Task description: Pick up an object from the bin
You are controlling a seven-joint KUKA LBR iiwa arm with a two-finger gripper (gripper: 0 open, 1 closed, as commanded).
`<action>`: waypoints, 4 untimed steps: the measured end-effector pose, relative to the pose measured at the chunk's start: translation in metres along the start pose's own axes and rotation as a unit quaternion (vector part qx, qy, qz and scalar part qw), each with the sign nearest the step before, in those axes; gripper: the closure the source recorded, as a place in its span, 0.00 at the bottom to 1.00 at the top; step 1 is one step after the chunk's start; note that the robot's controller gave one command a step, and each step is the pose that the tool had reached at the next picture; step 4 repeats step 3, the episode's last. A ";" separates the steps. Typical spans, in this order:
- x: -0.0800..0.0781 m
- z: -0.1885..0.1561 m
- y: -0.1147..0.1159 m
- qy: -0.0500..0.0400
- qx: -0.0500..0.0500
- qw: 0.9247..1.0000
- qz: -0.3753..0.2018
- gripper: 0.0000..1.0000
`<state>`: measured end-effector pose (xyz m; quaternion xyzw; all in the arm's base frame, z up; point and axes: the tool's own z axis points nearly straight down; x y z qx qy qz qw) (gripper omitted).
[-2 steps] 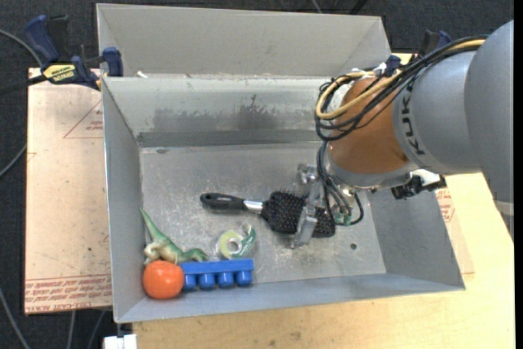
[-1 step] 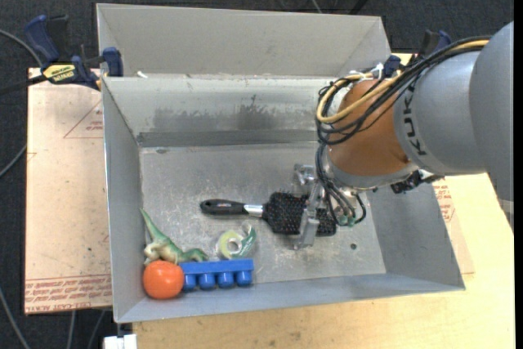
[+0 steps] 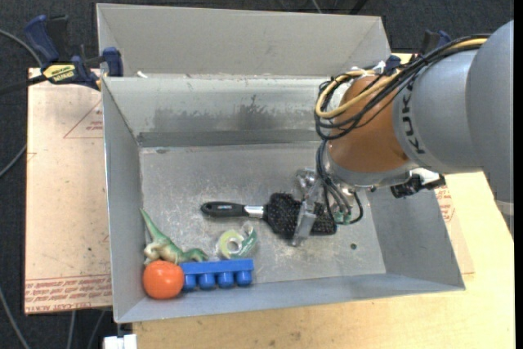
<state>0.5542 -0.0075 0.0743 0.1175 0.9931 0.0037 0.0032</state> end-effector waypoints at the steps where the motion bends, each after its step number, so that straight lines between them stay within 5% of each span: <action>1: 0.000 0.000 0.000 0.000 0.000 1.000 0.000 1.00; 4: 0.001 -0.011 0.000 0.002 0.002 1.000 0.000 1.00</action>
Offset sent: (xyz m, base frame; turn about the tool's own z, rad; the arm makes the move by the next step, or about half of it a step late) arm 0.0001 0.0000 0.0140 0.0000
